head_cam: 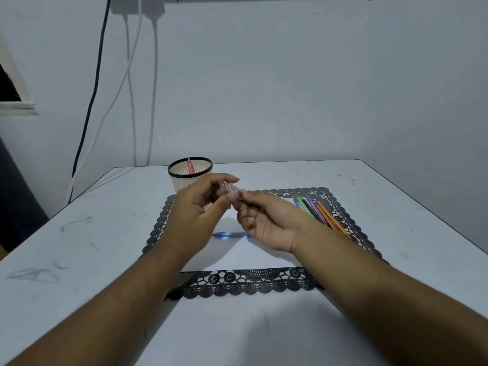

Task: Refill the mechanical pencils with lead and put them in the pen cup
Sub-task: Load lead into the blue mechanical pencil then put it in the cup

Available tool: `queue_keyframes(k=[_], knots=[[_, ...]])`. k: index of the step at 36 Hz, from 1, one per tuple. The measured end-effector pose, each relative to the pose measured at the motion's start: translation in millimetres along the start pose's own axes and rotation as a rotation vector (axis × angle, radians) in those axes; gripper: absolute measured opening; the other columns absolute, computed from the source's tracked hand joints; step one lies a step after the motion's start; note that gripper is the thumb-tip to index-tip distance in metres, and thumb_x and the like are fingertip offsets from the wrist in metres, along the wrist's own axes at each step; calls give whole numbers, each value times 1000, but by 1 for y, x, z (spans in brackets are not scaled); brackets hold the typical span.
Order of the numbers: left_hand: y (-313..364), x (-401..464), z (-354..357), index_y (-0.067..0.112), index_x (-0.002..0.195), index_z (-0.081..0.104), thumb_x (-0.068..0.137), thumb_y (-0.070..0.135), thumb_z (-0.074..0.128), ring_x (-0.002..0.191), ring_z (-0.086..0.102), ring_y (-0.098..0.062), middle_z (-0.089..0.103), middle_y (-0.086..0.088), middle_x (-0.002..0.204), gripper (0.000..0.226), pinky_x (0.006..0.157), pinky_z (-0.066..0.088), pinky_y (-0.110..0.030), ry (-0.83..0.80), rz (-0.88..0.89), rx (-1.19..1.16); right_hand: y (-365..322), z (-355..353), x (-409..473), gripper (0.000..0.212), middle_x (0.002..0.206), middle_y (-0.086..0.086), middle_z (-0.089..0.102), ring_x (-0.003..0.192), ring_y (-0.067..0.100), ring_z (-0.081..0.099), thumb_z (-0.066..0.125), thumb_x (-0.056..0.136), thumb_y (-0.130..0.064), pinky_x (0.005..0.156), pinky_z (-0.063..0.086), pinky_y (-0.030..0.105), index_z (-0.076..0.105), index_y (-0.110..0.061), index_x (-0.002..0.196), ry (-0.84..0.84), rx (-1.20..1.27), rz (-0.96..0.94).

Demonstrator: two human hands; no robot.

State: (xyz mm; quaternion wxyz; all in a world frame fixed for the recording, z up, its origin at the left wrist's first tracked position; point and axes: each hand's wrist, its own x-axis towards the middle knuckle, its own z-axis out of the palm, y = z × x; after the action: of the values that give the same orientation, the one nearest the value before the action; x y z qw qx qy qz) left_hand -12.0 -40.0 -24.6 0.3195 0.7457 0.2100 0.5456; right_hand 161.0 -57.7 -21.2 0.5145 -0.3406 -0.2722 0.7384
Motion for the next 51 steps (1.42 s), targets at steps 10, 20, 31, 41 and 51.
queue_keyframes(k=[10,20,31,41,51], knots=[[5,2,-3,26,112,65,101,17,59,81,66,-6,72,14,91,16,73,49,-21,55,61,87,-1,-2,-1,27,93,13,73,64,12,56,56,101,-19,49,48,19,68,1,113,-20,14,26],[3,1,-8,23,113,66,101,16,59,79,64,-3,70,19,88,16,73,47,-19,8,32,113,1,0,1,15,83,12,71,61,13,60,53,102,-6,48,50,19,66,1,107,-9,28,12],[-7,8,-15,22,105,75,93,17,74,90,68,-24,70,-4,101,13,76,54,-35,121,-108,46,-4,-3,2,9,75,9,71,54,11,61,61,101,-8,48,52,17,67,-3,95,105,16,-87],[-24,9,-14,31,104,75,85,5,79,87,66,-12,73,10,93,33,87,56,-44,-48,-329,190,-12,-11,-2,8,84,9,75,67,13,62,70,97,-10,60,53,29,69,-7,89,281,-477,-515],[-31,4,-3,30,110,74,84,11,81,89,63,-8,66,9,98,33,87,54,-39,-195,-293,355,-11,-12,-3,5,85,4,75,74,13,65,71,96,-14,60,53,32,73,-14,92,321,-699,-733]])
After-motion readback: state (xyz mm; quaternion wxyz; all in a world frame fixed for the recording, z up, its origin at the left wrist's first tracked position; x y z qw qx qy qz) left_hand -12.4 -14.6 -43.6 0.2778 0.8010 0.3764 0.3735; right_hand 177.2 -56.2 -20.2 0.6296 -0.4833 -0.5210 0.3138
